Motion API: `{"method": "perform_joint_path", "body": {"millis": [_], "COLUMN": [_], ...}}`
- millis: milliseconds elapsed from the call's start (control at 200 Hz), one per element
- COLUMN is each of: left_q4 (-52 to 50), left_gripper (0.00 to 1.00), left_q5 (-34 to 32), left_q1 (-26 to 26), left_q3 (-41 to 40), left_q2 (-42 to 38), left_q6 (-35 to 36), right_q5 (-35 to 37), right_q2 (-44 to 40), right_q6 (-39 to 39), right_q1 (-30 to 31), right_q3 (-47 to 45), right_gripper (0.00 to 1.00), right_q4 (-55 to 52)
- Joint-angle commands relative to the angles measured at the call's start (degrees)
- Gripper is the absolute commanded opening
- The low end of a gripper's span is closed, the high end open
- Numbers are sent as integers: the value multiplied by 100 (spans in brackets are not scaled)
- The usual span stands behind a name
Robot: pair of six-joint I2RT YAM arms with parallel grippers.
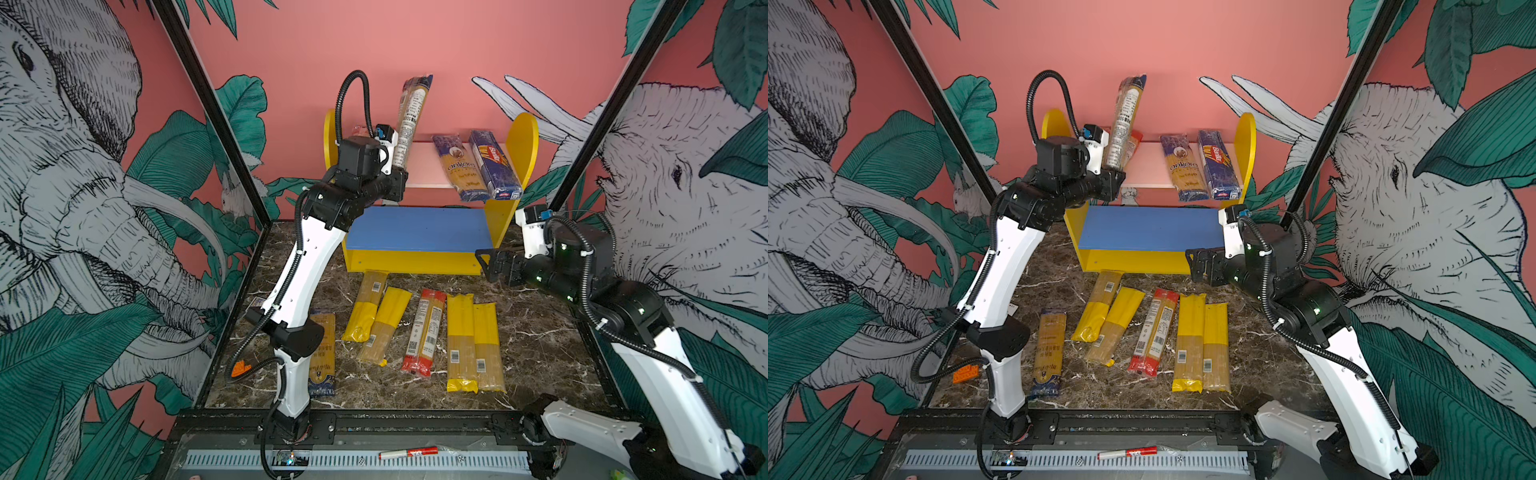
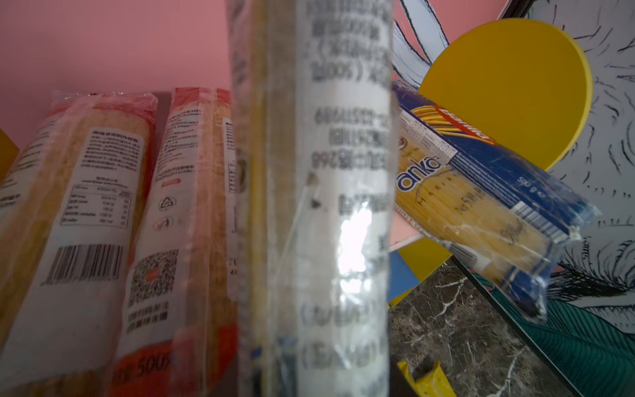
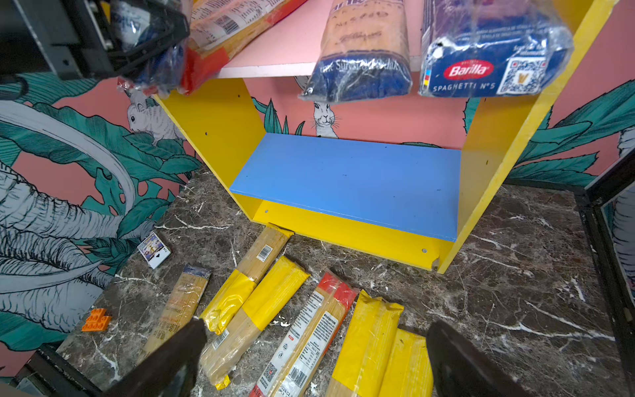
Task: Arrange pasta packages on shelves
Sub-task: Place the pasta bag on the shelf.
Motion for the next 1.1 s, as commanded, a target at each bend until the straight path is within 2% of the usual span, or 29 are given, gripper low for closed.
{"method": "perform_joint_path", "body": {"millis": [0,315,490,1035,1095], "left_q4": [1364,2276,2346,2226,2242], "left_gripper": [0,0,0,0,5], "left_q5": [-29,655,913,1393,1466], "left_q1": [-17,-20,-22,-17,13], "left_q3": [325,413,682,658,656], "left_q2": [-225,64,335,472,499], "left_q6": [-117,-1118,-1509,-2028,-2083], "right_q5": [150,277,373,420,385], "right_q2": [9,198,205,238,260], "right_q6": [-3,-187,-272,-298,-290], "right_q1": [-21,-18,-21,-48,-55], "right_q3": [70,250,293,244,246], "right_gripper": [99,99,99,99,99], "right_q4": [-36,-113,-139,-82,-59]}}
